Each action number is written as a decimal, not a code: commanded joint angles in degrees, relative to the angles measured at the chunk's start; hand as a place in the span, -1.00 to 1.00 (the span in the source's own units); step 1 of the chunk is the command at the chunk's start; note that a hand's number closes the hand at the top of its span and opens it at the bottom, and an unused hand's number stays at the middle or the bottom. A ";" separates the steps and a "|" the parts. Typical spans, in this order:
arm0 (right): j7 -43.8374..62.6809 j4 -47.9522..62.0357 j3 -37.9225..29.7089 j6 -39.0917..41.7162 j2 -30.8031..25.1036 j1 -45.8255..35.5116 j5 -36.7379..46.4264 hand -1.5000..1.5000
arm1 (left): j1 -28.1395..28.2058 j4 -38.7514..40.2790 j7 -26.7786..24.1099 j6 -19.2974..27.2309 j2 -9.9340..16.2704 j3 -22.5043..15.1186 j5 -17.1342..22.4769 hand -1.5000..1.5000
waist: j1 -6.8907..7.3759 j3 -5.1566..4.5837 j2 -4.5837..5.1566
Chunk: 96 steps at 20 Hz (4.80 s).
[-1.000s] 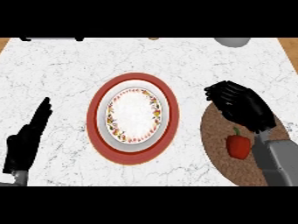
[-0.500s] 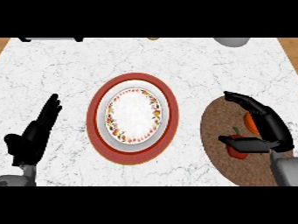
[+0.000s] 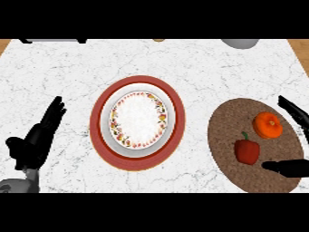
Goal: Pick the squash from the placemat and place it in the plate
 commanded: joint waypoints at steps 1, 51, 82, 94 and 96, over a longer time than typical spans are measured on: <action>3.46 -1.93 -2.43 1.61 -7.38 1.07 3.31 -1.00 | -0.97 -0.49 0.99 0.23 -0.22 0.67 -0.13 0.00 | -0.08 -0.02 -0.02; 10.09 33.28 6.01 2.38 2.20 -20.25 46.97 1.00 | -1.73 2.85 -0.60 -7.04 -4.96 8.41 -7.27 0.00 | 0.66 0.04 0.23; 57.93 -40.44 22.47 -29.36 27.54 25.91 75.88 1.00 | 5.31 -2.53 -0.57 -6.45 -4.81 10.17 -6.55 0.00 | -3.86 -0.46 -1.45; 92.76 -48.32 55.87 -11.08 27.61 13.17 104.25 1.00 | 0.41 1.02 -1.44 -6.12 -7.27 7.49 -8.70 0.00 | 0.47 -0.20 0.21; 97.22 -45.35 57.89 -8.48 27.52 7.85 101.16 1.00 | -0.43 0.13 1.12 -6.97 -6.18 7.86 -8.11 0.00 | 0.98 -0.15 0.32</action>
